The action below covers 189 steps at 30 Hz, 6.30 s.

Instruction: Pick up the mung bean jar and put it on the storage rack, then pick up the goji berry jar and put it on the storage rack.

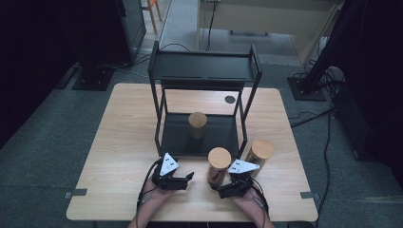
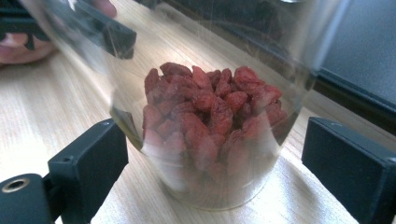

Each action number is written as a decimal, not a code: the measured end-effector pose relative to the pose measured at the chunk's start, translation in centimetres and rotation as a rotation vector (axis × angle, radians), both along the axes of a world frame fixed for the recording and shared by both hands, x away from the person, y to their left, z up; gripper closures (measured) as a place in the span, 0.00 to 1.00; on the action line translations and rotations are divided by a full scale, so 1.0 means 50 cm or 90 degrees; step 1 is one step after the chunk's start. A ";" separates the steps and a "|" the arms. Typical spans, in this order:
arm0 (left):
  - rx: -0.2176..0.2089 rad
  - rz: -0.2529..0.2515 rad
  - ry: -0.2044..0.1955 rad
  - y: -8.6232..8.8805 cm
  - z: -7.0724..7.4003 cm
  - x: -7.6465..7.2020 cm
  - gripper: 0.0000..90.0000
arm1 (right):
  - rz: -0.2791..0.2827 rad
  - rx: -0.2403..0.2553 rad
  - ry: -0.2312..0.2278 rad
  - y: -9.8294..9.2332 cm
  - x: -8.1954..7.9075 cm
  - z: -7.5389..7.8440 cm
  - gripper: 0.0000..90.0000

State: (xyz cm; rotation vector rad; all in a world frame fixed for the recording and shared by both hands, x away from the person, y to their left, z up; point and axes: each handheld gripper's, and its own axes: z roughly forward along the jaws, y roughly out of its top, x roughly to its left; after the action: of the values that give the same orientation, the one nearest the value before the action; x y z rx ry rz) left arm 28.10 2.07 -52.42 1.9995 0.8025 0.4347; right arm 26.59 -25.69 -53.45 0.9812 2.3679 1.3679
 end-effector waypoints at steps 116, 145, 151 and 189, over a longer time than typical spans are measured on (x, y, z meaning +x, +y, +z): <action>0.095 0.017 0.064 -0.021 -0.013 0.007 0.20 | -0.018 -0.009 -0.072 0.001 -0.029 0.065 0.11; 0.097 0.017 0.064 -0.021 -0.013 0.007 0.20 | -0.018 -0.003 -0.069 0.008 -0.017 0.096 0.12; 0.097 0.016 0.064 -0.021 -0.013 0.007 0.20 | -0.020 -0.008 -0.073 0.012 -0.015 0.101 0.12; 0.096 0.012 0.063 -0.021 -0.013 0.006 0.20 | -0.035 -0.020 -0.078 0.031 -0.016 0.115 0.28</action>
State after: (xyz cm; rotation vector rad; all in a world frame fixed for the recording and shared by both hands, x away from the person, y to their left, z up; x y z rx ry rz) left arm 28.42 1.00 -53.08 2.1694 0.8729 0.4205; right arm 25.79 -24.13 -47.71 0.9189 2.2499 1.3266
